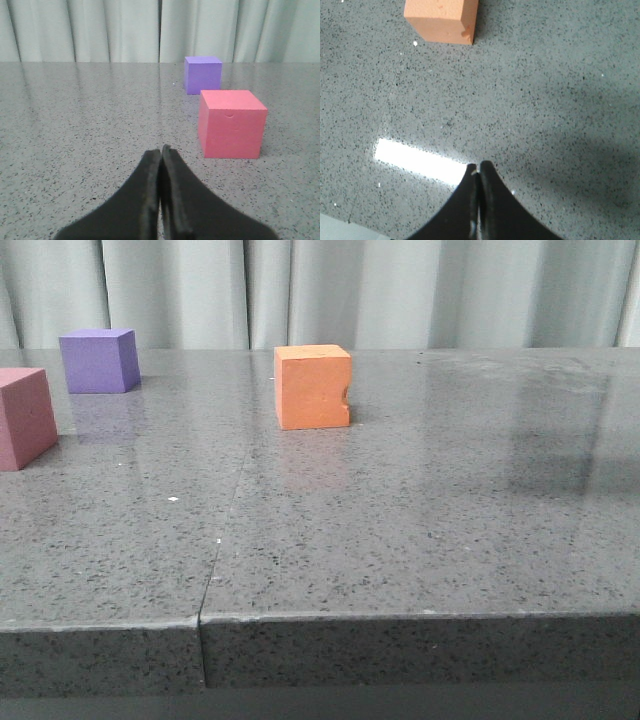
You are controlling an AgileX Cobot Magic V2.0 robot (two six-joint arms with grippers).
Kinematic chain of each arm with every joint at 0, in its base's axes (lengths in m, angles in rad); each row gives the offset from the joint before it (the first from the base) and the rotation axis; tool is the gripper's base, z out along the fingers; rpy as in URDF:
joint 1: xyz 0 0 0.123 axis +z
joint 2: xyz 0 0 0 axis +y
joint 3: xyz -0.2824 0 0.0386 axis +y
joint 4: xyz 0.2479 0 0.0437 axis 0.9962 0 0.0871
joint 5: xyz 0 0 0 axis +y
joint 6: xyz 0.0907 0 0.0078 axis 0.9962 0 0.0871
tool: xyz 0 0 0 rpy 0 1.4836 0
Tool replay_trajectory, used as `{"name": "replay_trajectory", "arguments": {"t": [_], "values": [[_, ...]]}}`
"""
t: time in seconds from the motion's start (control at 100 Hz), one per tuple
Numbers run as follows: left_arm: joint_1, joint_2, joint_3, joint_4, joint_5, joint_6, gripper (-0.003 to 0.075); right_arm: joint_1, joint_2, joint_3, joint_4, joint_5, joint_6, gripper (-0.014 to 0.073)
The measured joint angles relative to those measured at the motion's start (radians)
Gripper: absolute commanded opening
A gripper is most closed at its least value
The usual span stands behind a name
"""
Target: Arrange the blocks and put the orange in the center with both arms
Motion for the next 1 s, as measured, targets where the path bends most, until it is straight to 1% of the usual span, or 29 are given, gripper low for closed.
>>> {"name": "replay_trajectory", "arguments": {"t": [0.33,0.55,0.85,1.0], "values": [[0.000,0.000,0.000,0.000,0.000,0.000,-0.0020,0.000,-0.299,0.403,0.000,-0.239,0.000,-0.0069],[0.000,0.000,0.000,0.000,0.000,0.000,-0.0020,0.000,-0.516,0.625,-0.004,-0.401,0.000,-0.0069],[0.000,0.000,0.000,0.000,-0.002,0.000,-0.0020,0.000,-0.791,0.836,-0.023,-0.483,0.000,-0.0069],[0.000,0.000,0.000,-0.002,-0.047,0.000,-0.0020,0.000,-0.908,0.897,-0.025,-0.485,0.000,-0.0069]]}}
